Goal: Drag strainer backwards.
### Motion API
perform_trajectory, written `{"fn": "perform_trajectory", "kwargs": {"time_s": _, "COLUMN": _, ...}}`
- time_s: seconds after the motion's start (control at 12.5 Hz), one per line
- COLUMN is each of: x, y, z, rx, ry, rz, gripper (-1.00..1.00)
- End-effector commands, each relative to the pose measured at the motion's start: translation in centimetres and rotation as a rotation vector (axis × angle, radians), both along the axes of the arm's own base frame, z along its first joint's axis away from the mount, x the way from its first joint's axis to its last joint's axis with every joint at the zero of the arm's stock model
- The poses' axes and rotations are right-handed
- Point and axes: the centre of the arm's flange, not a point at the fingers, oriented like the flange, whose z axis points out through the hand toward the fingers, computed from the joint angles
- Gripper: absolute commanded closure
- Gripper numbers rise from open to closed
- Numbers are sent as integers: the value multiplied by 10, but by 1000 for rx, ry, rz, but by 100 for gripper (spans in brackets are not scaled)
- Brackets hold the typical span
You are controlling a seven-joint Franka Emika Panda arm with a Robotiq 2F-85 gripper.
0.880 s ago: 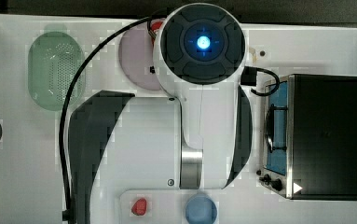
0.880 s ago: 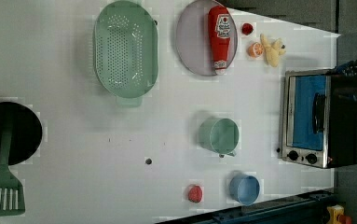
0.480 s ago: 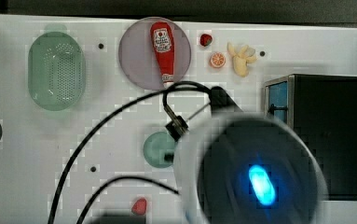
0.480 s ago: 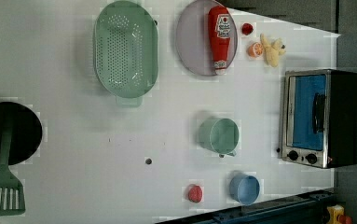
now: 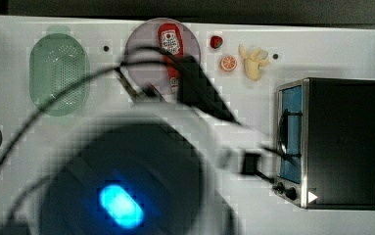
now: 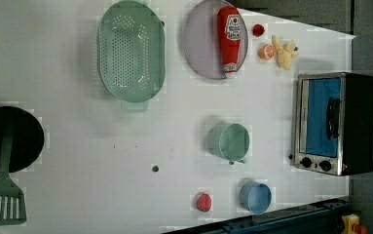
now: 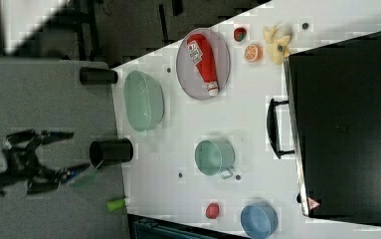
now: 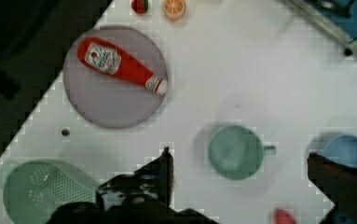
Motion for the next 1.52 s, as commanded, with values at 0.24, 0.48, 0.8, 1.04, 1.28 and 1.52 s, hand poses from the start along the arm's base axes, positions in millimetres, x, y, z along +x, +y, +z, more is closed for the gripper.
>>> {"fn": "perform_trajectory", "kwargs": {"time_s": 0.24, "x": 40, "y": 171, "z": -127, "rx": 40, "ry": 83, "rz": -178, "gripper": -100}}
{"fn": "perform_trajectory", "kwargs": {"time_s": 0.48, "x": 60, "y": 239, "z": -174, "rx": 128, "ry": 82, "rz": -254, "gripper": -100}}
{"fn": "perform_trajectory", "kwargs": {"time_s": 0.8, "x": 93, "y": 289, "z": -243, "rx": 219, "ry": 107, "rz": -242, "gripper": -100}}
{"fn": "perform_trajectory", "kwargs": {"time_s": 1.04, "x": 112, "y": 306, "z": -296, "rx": 235, "ry": 152, "rz": -377, "gripper": -100}}
{"fn": "perform_trajectory", "kwargs": {"time_s": 1.28, "x": 129, "y": 324, "z": -347, "rx": 222, "ry": 192, "rz": -523, "gripper": -100}}
{"fn": "perform_trajectory", "kwargs": {"time_s": 1.52, "x": 142, "y": 342, "z": -403, "rx": 193, "ry": 205, "rz": -564, "gripper": -100}}
